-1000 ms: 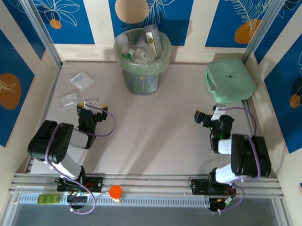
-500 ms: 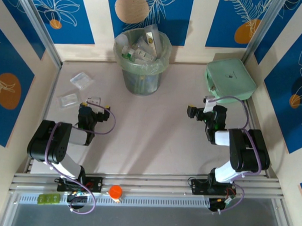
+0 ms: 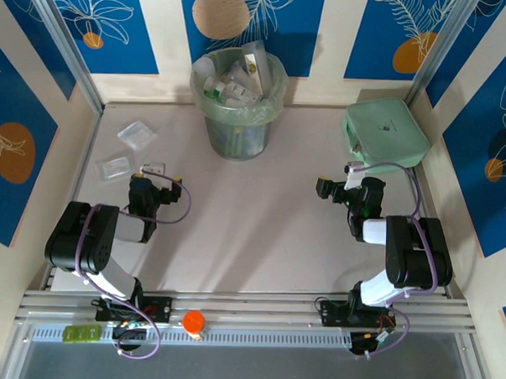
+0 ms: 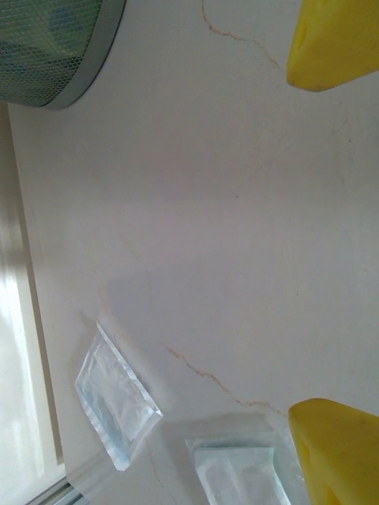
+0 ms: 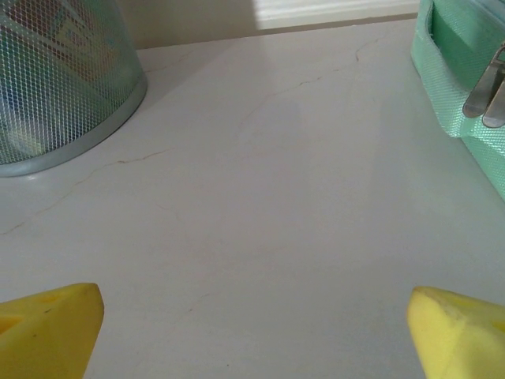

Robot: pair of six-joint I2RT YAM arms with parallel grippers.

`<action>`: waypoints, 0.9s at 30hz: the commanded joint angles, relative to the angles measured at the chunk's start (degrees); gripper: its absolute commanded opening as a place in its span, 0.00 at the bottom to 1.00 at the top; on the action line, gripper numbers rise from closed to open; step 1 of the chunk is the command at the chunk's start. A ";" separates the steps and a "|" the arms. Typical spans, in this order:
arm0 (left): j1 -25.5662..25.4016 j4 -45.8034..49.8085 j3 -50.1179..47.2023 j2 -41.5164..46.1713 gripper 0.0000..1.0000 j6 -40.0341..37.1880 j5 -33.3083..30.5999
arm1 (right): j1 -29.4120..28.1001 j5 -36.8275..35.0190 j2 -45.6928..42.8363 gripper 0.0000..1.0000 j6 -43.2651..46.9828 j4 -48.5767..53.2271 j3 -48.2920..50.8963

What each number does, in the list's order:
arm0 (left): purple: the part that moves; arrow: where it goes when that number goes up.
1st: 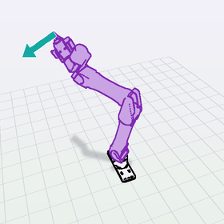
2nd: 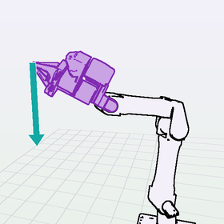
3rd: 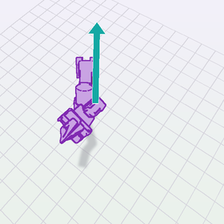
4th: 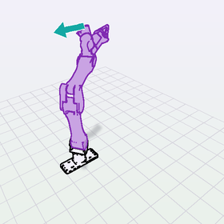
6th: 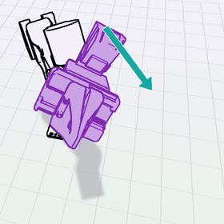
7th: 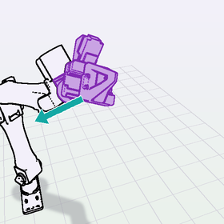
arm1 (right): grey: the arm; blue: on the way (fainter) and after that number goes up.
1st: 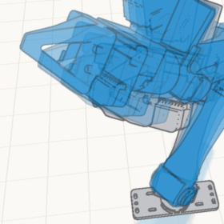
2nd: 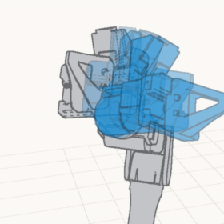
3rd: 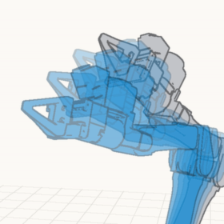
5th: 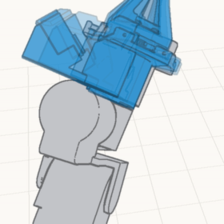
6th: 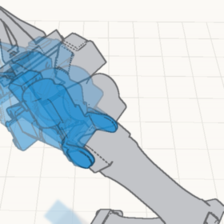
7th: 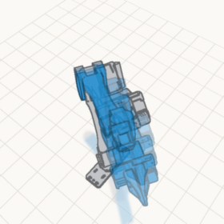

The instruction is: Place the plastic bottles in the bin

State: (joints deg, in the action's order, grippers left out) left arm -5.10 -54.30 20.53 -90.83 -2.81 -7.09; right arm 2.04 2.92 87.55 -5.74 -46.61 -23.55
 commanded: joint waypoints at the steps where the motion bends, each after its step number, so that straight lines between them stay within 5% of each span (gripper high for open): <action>1: 0.63 0.34 1.09 0.97 0.99 0.89 0.19 | -0.61 -0.55 -0.25 0.99 0.99 0.24 -0.34; 27: 0.53 -0.01 0.78 1.16 0.99 0.17 1.20 | -0.99 -1.42 -0.36 0.99 1.17 0.28 -0.22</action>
State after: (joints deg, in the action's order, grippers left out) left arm -5.10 -54.30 20.53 -90.83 -2.85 -7.05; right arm 1.15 1.74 87.55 -5.37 -46.59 -23.55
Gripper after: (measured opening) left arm 0.993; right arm 0.990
